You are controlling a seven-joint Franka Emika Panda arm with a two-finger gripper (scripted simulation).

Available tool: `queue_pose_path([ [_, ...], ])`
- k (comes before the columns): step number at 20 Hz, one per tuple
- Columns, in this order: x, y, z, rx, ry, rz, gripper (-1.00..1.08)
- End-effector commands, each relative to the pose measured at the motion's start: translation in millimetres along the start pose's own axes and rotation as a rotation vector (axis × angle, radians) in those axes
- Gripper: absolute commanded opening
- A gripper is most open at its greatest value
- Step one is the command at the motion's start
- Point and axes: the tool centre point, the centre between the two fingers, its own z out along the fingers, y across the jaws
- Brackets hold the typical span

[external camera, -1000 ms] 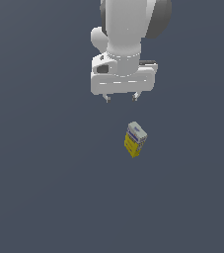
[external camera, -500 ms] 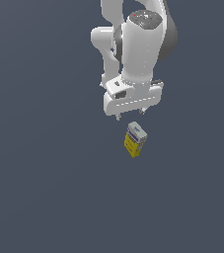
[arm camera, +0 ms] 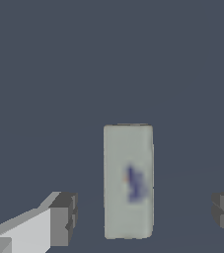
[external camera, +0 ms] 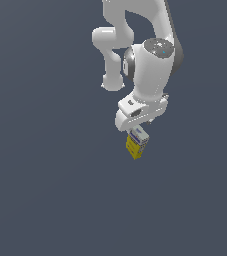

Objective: Pick up the object and move it to a goal position.

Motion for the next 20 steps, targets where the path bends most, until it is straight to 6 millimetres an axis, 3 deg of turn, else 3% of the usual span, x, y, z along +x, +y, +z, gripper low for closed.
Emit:
queue_pose_path([
  [1,2,-2,4,0.000,0.001,-0.016,1.00],
  [7,1,-2,8,0.000,0.000,-0.012,1.00],
  [15,1,-2,44,0.000,0.000,-0.016,1.00],
  [20,2,-2,54,0.000,0.001,-0.017,1.00],
])
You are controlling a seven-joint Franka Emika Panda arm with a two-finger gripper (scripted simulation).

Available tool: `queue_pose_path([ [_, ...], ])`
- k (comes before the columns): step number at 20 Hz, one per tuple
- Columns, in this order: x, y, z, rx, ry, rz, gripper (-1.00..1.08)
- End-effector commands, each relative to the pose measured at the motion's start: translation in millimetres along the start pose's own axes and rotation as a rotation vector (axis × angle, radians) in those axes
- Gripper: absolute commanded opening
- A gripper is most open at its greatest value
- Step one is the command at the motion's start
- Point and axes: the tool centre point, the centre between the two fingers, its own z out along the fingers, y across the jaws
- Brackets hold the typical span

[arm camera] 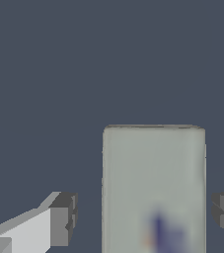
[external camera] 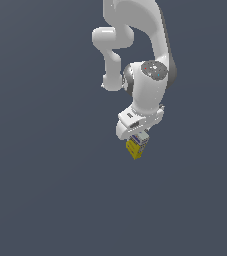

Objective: Pick up the object and move it to a goal position.

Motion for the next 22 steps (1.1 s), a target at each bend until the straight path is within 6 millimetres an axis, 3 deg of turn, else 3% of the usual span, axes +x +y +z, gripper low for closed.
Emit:
queue_pose_path([
  [1,1,0,2,-0.001,0.001,0.000,1.00],
  [2,1,0,2,-0.001,0.001,0.000,-1.00],
  [15,-1,2,1,-0.001,0.002,0.000,-1.00],
  [22,-25,19,-9,-0.001,0.002,0.000,-1.00],
])
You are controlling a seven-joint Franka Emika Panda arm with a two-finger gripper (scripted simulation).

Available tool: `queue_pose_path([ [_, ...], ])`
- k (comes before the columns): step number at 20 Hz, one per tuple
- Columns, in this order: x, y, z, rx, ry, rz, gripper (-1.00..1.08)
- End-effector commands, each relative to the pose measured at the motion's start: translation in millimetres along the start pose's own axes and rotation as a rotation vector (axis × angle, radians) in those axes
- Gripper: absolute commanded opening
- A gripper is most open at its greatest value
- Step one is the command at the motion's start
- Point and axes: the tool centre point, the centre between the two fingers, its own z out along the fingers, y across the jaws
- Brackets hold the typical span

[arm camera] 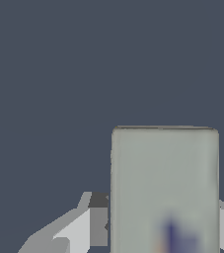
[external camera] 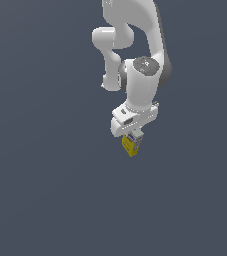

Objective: Pick up the object and move it to a goal position.

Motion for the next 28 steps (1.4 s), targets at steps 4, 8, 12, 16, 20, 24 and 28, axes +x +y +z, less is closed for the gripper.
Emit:
queue_pose_path([
  [4,-32,24,-15,0.000,0.001,0.002,-1.00],
  [8,-65,49,-29,0.001,0.001,0.002,-1.00],
  [12,-94,71,-43,0.001,0.002,0.002,-1.00],
  [16,-116,90,-54,0.001,0.002,0.002,-1.00],
  [20,-131,102,-61,0.001,0.002,0.002,-1.00],
  [24,-135,106,-63,0.000,0.001,0.001,-1.00],
  [28,-133,105,-62,0.000,0.000,0.001,-1.00],
])
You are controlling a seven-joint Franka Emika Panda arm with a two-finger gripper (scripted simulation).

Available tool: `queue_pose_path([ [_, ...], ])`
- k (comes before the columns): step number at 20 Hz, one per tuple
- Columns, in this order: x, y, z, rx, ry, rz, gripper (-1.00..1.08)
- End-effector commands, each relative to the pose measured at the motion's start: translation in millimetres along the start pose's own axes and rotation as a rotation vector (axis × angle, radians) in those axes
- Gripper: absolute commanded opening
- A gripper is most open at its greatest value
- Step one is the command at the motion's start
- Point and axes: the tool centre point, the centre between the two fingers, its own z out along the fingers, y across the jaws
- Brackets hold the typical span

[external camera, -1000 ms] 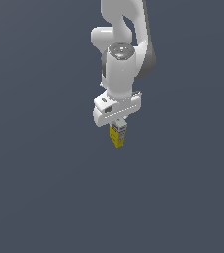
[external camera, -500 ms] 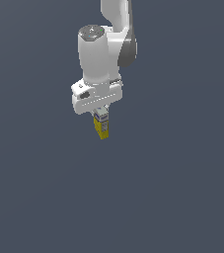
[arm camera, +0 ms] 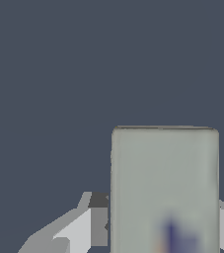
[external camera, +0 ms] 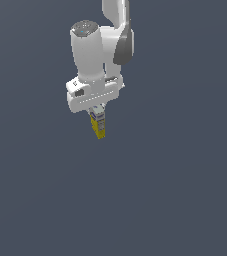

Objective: Pick up the object and move it to a goal position.

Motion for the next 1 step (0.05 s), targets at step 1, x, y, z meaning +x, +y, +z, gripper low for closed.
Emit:
queue_pose_path([
  [1,1.5,-0.8,0.4,0.000,0.000,-0.001,-1.00],
])
